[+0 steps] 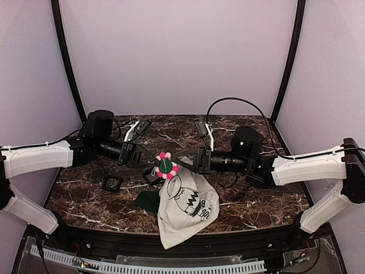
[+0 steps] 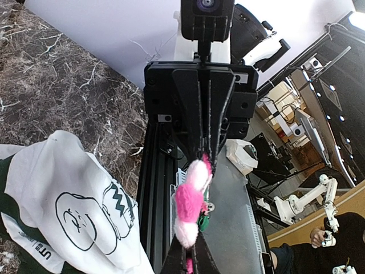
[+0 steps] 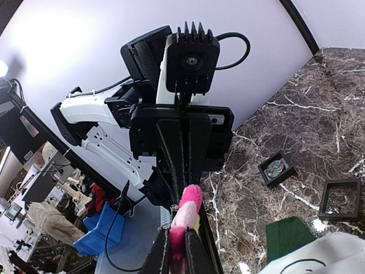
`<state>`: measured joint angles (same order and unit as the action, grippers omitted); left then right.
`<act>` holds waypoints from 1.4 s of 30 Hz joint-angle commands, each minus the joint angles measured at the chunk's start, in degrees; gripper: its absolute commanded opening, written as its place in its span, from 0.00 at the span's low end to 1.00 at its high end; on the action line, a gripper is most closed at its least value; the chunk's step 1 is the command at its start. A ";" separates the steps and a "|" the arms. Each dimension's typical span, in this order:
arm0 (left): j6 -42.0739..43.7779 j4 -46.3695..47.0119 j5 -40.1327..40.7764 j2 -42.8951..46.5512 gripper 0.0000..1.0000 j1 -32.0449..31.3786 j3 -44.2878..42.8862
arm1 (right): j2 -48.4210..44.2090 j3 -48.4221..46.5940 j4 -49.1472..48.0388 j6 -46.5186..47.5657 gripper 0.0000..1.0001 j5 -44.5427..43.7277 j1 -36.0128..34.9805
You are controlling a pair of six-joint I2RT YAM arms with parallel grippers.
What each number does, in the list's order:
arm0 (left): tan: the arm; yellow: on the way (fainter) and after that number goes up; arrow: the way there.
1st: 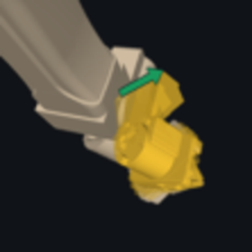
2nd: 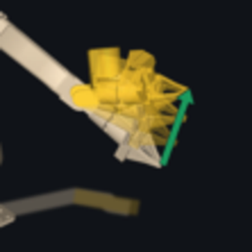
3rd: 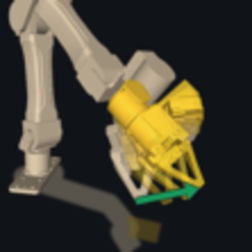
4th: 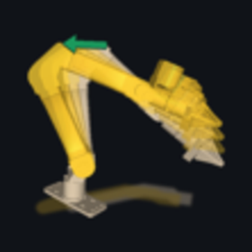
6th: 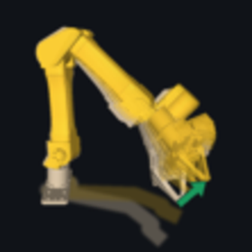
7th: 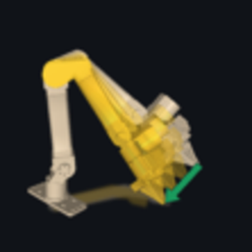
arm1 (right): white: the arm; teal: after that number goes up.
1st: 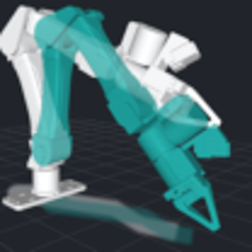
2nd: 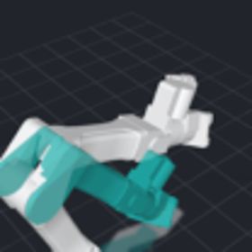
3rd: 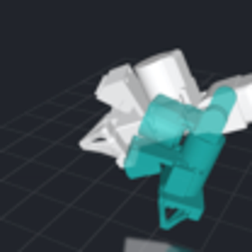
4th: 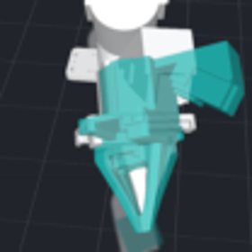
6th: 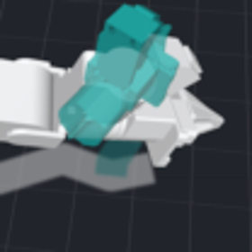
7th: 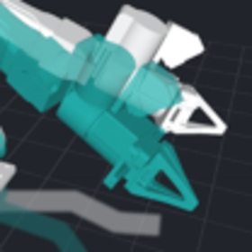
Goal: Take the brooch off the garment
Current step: Pass from the right arm to the left, then place the brooch in the brooch box.
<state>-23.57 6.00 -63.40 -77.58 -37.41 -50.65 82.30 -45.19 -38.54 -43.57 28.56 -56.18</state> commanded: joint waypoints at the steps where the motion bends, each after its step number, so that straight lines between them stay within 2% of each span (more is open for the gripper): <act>1: 0.08 1.36 0.60 0.89 0.01 0.08 0.00 | -0.04 -0.32 0.22 0.79 0.17 -1.15 0.62; 6: 1.73 -0.48 3.95 1.03 0.01 0.18 0.32 | -2.06 0.05 3.53 2.56 0.57 -2.99 1.50; 9: 3.74 -5.87 8.58 1.83 0.01 0.42 0.33 | -3.89 -0.25 8.17 4.78 0.78 -5.51 2.24; 12: 5.34 -10.51 18.23 4.32 0.01 0.61 1.27 | -6.35 0.07 12.28 7.01 0.86 -8.99 3.10; 15: 6.56 -17.42 28.66 7.78 0.01 0.81 2.28 | -9.20 0.64 16.82 9.07 0.91 -14.03 4.32; 18: 7.07 -22.74 44.16 10.27 0.01 0.97 2.64 | -12.26 1.57 21.56 10.29 0.97 -20.68 5.67; 20: 8.24 -26.08 51.44 10.82 0.01 0.94 2.23 | -14.02 2.36 23.97 10.96 0.98 -24.05 6.71; 26: 12.02 -34.69 67.40 2.74 0.01 -0.37 -6.24 | -16.23 2.88 30.63 11.70 0.98 -30.46 9.19; 29: 13.47 -34.45 73.29 -1.27 0.01 -3.14 -8.52 | -16.53 2.70 33.34 11.66 0.99 -32.73 9.25; 42: 17.68 -36.39 86.02 -15.35 0.01 -11.64 -17.24 | -19.58 5.97 32.57 10.71 0.99 -33.73 9.25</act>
<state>-7.90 -28.45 16.32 -90.96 -47.55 -65.04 63.86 -40.07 -5.93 -33.06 -3.84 -47.31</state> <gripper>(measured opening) 0.022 0.986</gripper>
